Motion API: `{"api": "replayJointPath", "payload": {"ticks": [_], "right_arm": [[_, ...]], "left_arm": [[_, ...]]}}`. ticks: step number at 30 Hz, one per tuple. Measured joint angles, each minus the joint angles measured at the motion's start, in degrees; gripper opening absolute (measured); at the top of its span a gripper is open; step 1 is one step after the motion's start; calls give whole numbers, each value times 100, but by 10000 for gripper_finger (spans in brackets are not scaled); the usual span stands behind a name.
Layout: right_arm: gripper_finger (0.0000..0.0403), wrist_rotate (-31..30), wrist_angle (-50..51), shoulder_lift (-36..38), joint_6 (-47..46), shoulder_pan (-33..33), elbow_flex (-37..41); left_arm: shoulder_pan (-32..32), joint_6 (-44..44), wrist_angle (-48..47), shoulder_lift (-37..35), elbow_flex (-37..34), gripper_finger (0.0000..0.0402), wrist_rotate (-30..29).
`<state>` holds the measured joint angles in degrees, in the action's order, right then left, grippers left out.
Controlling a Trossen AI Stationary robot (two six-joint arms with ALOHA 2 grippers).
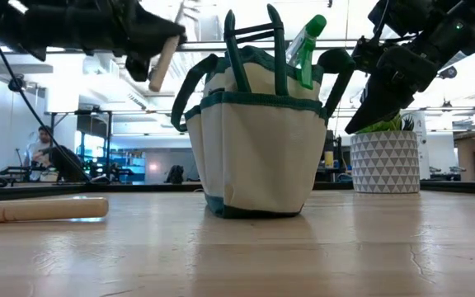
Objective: Pick & Place Garden tools in Gardening bag
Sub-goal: Put the light brown hand rake into the green gardening bag
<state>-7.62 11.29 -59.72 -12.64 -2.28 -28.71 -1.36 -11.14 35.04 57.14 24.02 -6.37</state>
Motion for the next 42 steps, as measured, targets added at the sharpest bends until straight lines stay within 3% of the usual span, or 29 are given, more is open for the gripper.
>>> {"api": "replayJointPath", "payload": {"ticks": [10, 18, 34, 42], "right_arm": [[18, -74, -13, 0, 17, 0, 0], [18, -140, -100, 0, 20, -2, 0], [18, -144, -105, 0, 20, -2, 0], [18, -146, -105, 0, 12, -2, 0]], "left_arm": [[-99, 280, 2640, 0, -882, 66, 655], [-196, 305, 3094, 158, -1028, 66, 664], [-1085, 1074, 4635, 1470, -1006, 66, -773], [-1178, 1135, 4811, 2486, -431, 66, -886]]}}
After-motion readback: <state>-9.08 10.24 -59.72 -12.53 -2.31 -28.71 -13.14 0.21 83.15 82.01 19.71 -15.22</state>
